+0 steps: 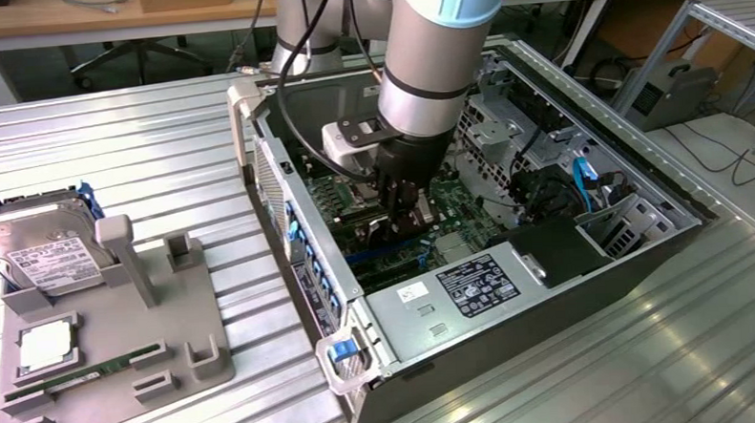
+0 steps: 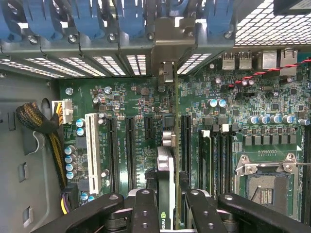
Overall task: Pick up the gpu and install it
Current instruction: 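Insert the gpu into the slot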
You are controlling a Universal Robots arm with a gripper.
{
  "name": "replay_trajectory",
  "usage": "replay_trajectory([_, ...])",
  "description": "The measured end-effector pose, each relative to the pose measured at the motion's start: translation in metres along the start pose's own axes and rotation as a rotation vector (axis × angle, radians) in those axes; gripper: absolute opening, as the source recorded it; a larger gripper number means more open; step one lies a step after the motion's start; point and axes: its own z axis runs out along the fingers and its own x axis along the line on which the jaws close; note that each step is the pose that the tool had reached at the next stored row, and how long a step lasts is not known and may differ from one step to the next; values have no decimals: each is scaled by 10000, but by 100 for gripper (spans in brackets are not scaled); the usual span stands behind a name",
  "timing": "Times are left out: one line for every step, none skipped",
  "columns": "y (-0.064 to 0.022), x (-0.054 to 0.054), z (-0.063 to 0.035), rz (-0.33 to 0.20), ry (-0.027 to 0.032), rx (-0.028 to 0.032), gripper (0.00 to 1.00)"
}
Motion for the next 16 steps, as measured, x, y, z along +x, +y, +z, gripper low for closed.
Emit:
replay_trajectory([0,0,0,-1,1,-1,27])
replay_trajectory([1,0,1,-5,1,0,27])
replay_trajectory([1,0,1,-16,0,-1,27])
replay_trajectory([1,0,1,-31,0,-1,27])
replay_trajectory([1,0,2,-43,-1,-2,27])
replay_trajectory([1,0,2,-50,-1,-1,27])
replay_trajectory([1,0,2,-67,0,-2,27])
replay_trajectory([1,0,2,-91,-1,-2,27])
replay_trajectory([1,0,2,-113,-1,-3,27])
replay_trajectory([1,0,2,-141,-1,-3,27])
replay_trajectory([1,0,2,-153,-1,-4,27])
replay_trajectory([1,0,2,-153,-1,-4,27])
replay_trajectory([1,0,2,-154,-2,-4,27])
replay_trajectory([1,0,3,-154,-2,-4,27])
replay_trajectory([1,0,7,-155,-4,-3,27])
replay_trajectory([1,0,9,-155,-2,-3,27])
